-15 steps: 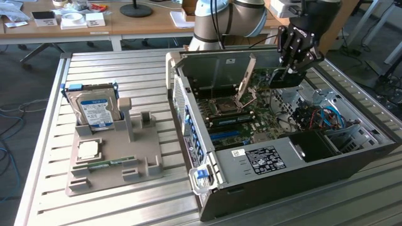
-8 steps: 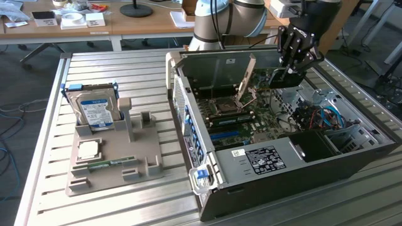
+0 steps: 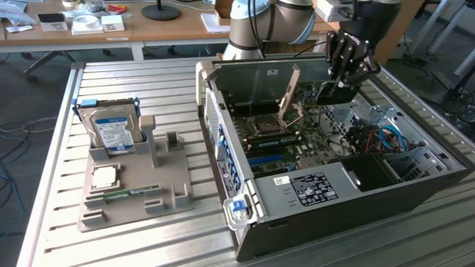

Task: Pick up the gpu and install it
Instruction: 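Insert the gpu into the slot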

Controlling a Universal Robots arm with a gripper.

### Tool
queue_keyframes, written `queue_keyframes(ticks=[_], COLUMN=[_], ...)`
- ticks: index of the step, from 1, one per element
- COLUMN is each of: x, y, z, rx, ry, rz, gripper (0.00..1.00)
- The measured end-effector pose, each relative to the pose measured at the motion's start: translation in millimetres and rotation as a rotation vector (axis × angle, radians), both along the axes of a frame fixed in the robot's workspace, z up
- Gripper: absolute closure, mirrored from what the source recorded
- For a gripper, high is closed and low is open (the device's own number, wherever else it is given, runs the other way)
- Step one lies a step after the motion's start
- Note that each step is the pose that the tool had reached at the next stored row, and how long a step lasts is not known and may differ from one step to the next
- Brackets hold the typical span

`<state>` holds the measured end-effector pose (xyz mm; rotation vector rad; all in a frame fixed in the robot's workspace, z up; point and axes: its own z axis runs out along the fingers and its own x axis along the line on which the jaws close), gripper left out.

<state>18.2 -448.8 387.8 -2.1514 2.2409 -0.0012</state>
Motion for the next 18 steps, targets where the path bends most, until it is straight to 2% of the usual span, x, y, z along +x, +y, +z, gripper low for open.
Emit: queue_keyframes(ticks=[9, 18], x=[-13.7, -16.9], y=[0.0, 0.1], z=[-14.0, -20.0], rx=[0.0, -0.0004], ry=[0.0, -0.0016], rz=[0.003, 0.026], gripper=[0.73, 0.73])
